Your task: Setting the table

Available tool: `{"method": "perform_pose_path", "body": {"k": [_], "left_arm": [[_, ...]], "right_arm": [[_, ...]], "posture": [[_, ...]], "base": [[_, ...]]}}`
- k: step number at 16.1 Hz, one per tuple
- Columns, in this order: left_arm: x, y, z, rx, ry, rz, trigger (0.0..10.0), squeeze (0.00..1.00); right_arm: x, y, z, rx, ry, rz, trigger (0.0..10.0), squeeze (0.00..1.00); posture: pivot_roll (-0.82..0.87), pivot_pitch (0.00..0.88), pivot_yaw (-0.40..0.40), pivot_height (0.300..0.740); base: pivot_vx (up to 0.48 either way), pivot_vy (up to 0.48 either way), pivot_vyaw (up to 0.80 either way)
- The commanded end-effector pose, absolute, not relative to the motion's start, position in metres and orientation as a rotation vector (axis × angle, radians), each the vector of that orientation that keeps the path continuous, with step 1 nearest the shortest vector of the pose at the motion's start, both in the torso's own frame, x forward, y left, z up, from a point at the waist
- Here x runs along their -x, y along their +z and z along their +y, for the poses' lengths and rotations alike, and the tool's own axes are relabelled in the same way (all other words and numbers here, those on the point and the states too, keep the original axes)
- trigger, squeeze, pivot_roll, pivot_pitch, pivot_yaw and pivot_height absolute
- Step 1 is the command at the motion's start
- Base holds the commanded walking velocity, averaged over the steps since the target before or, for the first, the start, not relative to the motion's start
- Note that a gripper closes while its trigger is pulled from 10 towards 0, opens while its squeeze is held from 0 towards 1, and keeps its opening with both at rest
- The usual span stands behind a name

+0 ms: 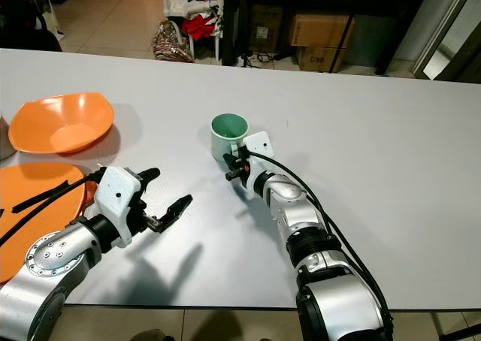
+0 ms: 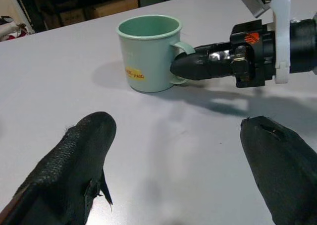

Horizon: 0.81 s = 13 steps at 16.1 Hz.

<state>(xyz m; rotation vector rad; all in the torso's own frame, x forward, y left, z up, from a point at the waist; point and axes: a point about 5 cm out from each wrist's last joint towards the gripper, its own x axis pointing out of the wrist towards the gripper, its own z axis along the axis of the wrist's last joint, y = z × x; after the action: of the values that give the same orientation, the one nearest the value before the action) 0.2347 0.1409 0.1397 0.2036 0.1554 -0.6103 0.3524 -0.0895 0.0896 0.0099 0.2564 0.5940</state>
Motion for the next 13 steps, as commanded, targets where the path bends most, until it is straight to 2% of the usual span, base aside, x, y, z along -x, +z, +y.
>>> {"method": "perform_pose_path", "body": {"k": [1,2,3,8,11,13], "left_arm": [[-0.236,0.142,0.137,-0.2,-0.631,0.153,10.0,0.0],[-0.237,0.142,0.137,-0.2,-0.631,0.153,10.0,0.0],[-0.238,0.142,0.137,-0.201,-0.633,0.155,10.0,0.0],[-0.24,0.147,0.142,-0.185,-0.621,0.135,10.0,0.0],[-0.243,0.152,0.143,-0.175,-0.62,0.115,10.0,0.0],[-0.241,0.154,0.145,-0.173,-0.626,0.106,10.0,0.0]], "right_arm": [[-0.354,0.091,-0.091,-0.002,0.607,0.261,10.0,0.0],[-0.355,0.091,-0.091,0.0,0.607,0.26,10.0,0.68],[-0.355,0.092,-0.091,-0.003,0.612,0.257,10.0,1.0],[-0.349,0.101,-0.101,0.003,0.628,0.21,10.0,1.0],[-0.326,0.108,-0.11,-0.024,0.666,0.186,10.0,1.0],[-0.299,0.109,-0.121,-0.047,0.663,0.215,10.0,1.0]], "posture": [[0.11,0.041,-0.045,0.74],[0.11,0.038,-0.045,0.74],[0.1,0.034,-0.044,0.74],[0.08,0.011,-0.031,0.74],[0.07,0.0,-0.022,0.74],[0.06,0.0,-0.009,0.74]], "base": [[0.0,0.0,0.0],[0.0,0.0,0.0],[0.0,0.0,0.0],[0.0,0.0,0.0],[0.0,0.0,0.0],[0.0,0.0,0.0]]}}
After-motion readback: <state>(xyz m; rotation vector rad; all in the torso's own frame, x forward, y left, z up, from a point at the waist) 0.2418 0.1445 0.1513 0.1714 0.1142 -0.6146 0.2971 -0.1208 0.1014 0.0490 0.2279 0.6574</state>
